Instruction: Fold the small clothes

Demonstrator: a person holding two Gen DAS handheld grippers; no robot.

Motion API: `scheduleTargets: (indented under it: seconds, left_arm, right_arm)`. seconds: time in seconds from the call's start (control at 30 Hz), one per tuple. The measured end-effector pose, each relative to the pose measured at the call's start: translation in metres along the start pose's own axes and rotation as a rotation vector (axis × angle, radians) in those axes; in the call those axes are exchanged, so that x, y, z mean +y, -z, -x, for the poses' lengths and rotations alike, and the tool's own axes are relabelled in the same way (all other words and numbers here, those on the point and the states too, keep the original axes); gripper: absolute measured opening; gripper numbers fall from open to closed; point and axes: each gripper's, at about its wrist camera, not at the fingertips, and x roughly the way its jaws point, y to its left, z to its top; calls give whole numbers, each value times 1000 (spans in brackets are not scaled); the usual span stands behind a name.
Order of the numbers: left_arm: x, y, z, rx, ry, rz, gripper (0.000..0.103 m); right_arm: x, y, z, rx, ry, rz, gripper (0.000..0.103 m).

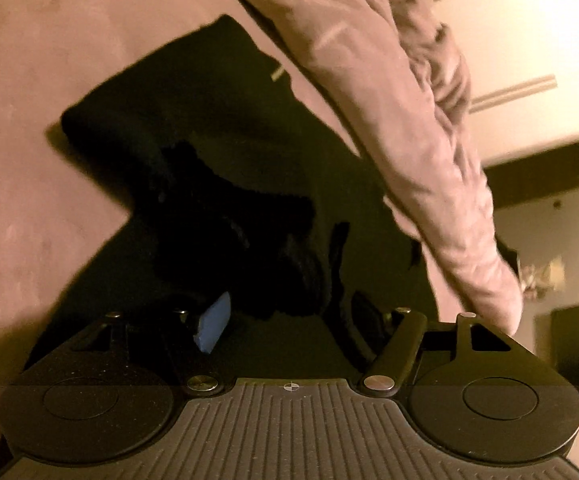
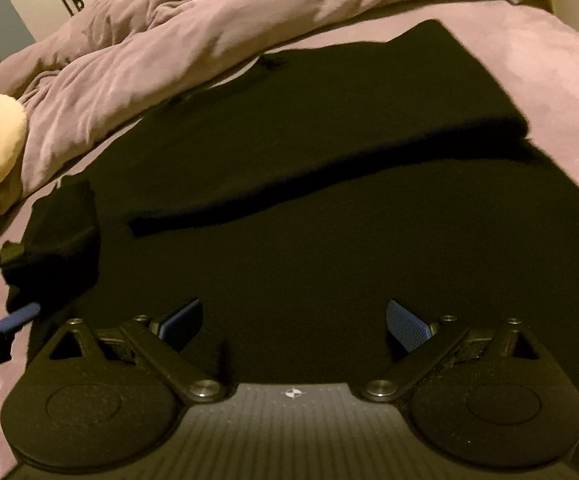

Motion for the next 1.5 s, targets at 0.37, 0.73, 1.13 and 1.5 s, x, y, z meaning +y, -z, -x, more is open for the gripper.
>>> scheduleTargets:
  seconds: [0.37, 0.73, 1.13, 1.5]
  left_arm:
    - [-12, -10, -37, -1, -26, 29, 15]
    - [-103, 21, -61, -8, 100, -183, 13]
    - [-105, 71, -57, 103, -64, -364, 71]
    - [-2, 48, 31, -40, -364, -180, 75]
  right_arm:
    - [7, 3, -1, -1, -22, -34, 98]
    - [-28, -4, 6, -15, -44, -101, 98]
    - [-62, -24, 10, -47, -85, -38, 98]
    - [47, -12, -19, -119, -181, 579, 57]
